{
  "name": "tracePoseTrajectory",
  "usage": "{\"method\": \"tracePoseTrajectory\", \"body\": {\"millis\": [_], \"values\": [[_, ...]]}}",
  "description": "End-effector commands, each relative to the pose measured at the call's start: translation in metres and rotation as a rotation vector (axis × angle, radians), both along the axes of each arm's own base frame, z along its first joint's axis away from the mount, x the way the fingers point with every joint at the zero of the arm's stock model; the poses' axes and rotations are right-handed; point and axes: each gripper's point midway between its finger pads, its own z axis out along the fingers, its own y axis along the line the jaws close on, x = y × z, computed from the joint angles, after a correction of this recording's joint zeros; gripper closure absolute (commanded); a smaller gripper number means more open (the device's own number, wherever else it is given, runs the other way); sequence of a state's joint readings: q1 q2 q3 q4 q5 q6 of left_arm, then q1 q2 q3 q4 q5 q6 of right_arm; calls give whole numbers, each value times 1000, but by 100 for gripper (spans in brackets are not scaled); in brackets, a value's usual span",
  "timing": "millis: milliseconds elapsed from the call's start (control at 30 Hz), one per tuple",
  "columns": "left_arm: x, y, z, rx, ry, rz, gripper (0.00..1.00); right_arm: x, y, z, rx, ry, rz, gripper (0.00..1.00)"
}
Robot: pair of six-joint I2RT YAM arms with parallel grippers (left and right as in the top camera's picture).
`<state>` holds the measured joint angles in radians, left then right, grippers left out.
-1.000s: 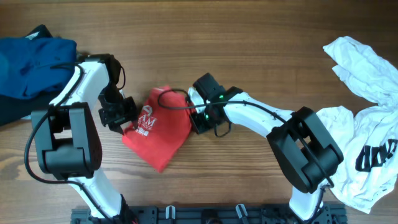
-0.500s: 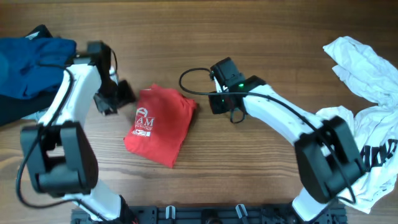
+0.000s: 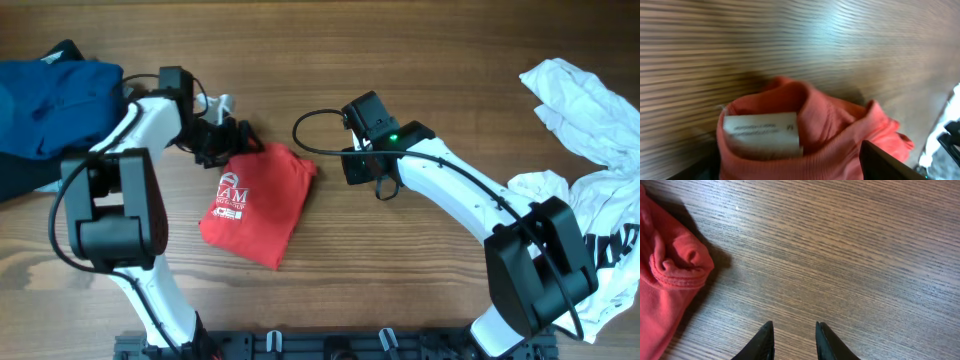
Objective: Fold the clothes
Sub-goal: 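Carry the red bundle left and place it on the blue pile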
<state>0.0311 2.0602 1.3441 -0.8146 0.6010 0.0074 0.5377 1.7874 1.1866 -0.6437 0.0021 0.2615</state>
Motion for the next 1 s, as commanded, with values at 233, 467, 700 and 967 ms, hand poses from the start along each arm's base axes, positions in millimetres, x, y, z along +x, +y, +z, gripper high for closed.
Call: {"method": "tracePoseTrajectory", "body": {"millis": [233,467,700,967], "values": [[-27,-40,-32,9,68,-170,96,-1,-5,5,-19,0,-18,72],[-2,-14,17,46,-52,-84,96,2,-26,23,-57,-41,-101,73],[51,139,147,537,-474,294,96,8,-51,127,83,-281,-170,72],[100,206,231,677,-845,522,96,-11,-60,116,39,-201,-171,71]]}}
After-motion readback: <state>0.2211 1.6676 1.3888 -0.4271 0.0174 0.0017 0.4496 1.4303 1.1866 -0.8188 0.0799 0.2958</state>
